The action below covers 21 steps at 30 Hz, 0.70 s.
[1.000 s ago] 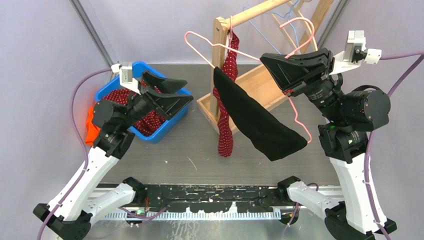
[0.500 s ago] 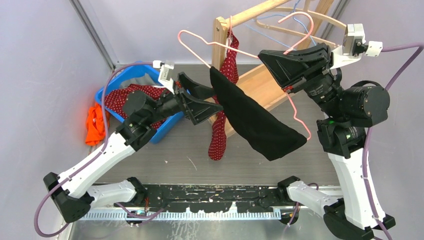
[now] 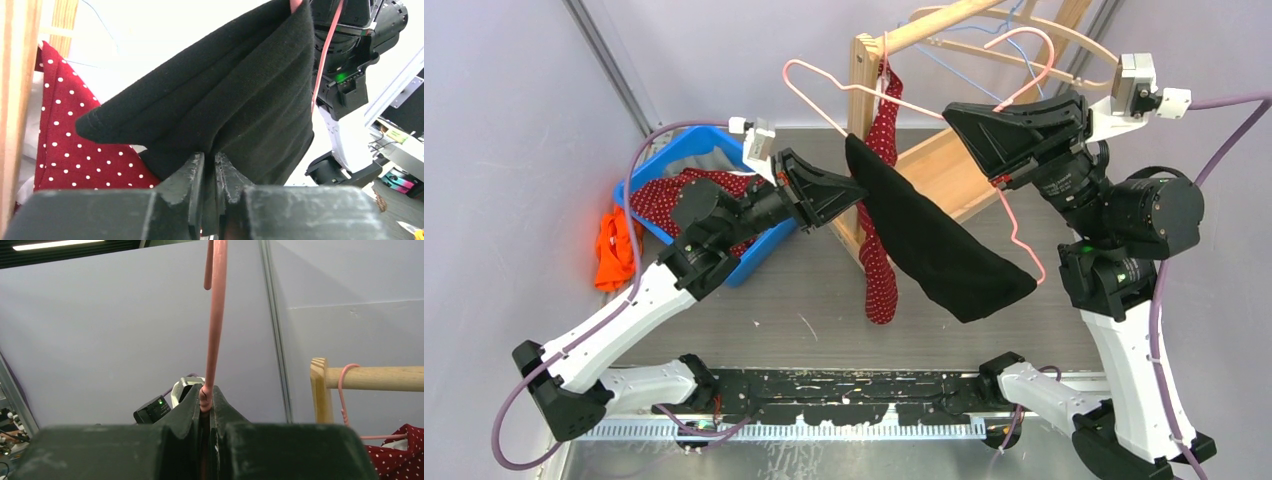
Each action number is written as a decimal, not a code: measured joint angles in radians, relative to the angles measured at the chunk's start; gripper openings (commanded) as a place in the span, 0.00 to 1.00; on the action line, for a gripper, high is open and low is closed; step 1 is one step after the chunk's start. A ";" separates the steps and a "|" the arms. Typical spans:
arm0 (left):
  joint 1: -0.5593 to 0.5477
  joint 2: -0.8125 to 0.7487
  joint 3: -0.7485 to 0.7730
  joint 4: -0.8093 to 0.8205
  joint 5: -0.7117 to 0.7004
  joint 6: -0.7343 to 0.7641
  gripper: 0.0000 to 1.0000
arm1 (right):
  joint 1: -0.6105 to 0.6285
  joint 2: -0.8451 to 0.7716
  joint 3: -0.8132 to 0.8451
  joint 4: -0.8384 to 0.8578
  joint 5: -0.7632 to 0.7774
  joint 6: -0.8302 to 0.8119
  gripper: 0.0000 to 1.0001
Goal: Remove the skirt from the hanger
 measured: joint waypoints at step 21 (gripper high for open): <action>-0.001 -0.299 0.000 -0.243 -0.312 0.286 0.00 | 0.013 0.181 -0.019 -0.084 0.220 -0.201 0.01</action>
